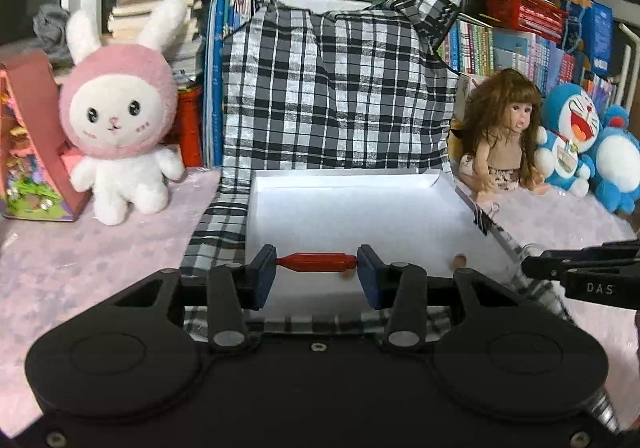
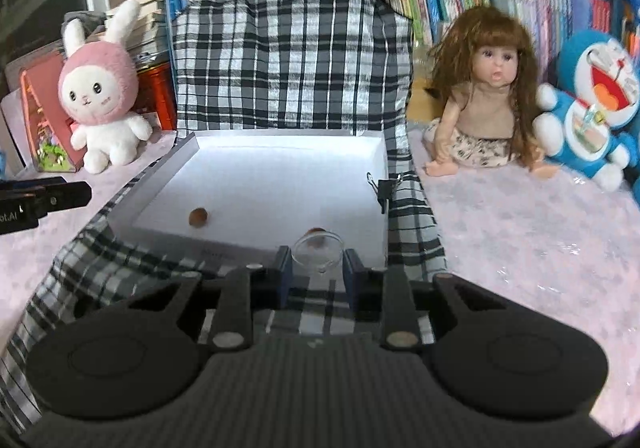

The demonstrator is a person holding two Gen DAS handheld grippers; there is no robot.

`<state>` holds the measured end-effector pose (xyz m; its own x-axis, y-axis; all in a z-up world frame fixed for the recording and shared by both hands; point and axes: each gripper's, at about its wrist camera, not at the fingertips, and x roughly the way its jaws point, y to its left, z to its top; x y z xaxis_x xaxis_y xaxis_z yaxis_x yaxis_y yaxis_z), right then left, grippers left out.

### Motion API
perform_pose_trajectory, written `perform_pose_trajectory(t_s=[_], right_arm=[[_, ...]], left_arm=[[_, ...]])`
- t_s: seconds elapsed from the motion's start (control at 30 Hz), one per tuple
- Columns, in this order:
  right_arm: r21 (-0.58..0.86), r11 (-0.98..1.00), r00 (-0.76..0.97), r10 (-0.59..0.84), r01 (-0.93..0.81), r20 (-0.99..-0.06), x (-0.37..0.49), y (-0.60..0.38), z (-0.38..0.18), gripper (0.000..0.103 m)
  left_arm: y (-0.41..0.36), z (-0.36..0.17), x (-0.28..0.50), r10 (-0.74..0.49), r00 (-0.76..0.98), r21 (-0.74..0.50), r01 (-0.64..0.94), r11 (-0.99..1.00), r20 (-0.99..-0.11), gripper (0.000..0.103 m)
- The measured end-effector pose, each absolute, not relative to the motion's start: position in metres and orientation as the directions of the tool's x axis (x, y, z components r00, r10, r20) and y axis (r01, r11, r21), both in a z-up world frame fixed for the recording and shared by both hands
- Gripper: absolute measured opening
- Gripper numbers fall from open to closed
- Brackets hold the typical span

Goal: Organize rigid objects
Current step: 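Carry the sausage and cup into the white box and open both grippers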

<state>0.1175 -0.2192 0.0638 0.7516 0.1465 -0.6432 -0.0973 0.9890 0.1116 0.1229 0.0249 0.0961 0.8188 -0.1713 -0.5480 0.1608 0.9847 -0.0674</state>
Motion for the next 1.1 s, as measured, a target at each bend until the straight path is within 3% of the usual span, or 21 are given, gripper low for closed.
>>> perform_pose_trajectory(t_s=[0.43, 1.1], right_arm=[[0.213, 0.976, 0.624, 0.194, -0.045, -0.757, 0.193, -0.212, 0.038, 0.033], [0.208, 0.973, 0.587, 0.225, -0.097, -0.778, 0.225, -0.184, 0.02, 0.033]], left_arm=[[0.016, 0.056, 0.21, -0.132, 0.717, -0.09, 0.096, 0.991, -0.684, 0.042], [0.01, 0.014, 0.24, -0.075, 0.693, -0.043, 0.064, 0.997, -0.717, 0.042]])
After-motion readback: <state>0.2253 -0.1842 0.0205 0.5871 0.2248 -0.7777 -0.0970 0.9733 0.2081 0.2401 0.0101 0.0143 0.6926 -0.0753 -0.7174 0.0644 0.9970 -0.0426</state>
